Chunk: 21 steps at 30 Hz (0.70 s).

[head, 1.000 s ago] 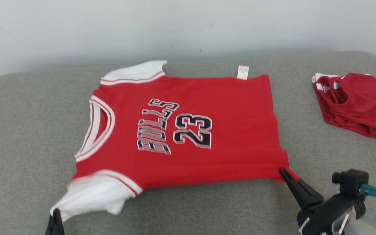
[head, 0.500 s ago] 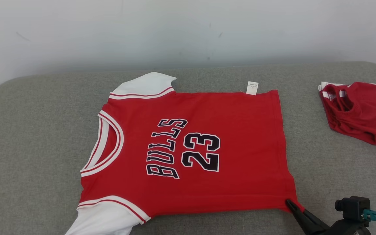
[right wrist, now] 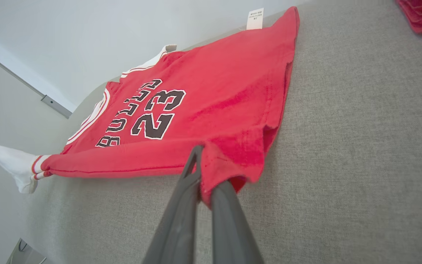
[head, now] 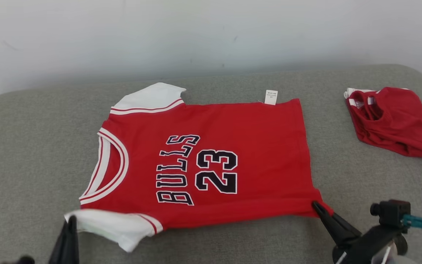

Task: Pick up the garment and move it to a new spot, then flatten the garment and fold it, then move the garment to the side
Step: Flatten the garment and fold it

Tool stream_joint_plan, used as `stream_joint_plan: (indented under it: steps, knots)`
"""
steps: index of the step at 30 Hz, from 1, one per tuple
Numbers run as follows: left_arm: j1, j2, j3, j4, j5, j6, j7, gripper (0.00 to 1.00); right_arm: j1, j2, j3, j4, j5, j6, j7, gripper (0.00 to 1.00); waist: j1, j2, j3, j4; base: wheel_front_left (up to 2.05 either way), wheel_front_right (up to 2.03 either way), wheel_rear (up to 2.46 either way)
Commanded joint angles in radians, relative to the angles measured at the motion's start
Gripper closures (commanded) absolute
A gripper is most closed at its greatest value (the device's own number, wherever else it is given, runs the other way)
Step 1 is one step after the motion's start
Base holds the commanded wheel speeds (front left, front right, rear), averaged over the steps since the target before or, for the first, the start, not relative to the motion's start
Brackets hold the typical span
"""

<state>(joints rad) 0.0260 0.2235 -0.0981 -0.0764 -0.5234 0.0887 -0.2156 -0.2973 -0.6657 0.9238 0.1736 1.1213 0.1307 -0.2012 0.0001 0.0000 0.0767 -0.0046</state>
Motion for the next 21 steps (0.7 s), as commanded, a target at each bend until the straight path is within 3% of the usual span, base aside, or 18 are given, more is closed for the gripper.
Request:
stream_joint_plan:
  steps: [1,10,21]
  knots:
    - [-0.026,0.015,0.003,0.007,0.007,-0.007,0.004,1.0,-0.02,0.01,-0.001,-0.006,0.012,0.0,0.007,1.0,-0.0001,0.0,0.006,-0.012,0.0,0.0,0.0]
    - [-0.259,0.101,-0.021,0.125,0.03,-0.06,0.102,1.0,-0.169,0.058,0.038,0.043,0.028,0.0,0.063,1.0,-0.0001,0.0,0.048,-0.072,0.0,0.0,0.0]
    - [-0.543,0.138,-0.054,0.425,0.03,-0.13,0.153,1.0,-0.38,0.135,0.115,0.191,0.086,0.0,0.086,1.0,-0.0001,0.0,0.129,-0.131,0.0,0.0,0.0]
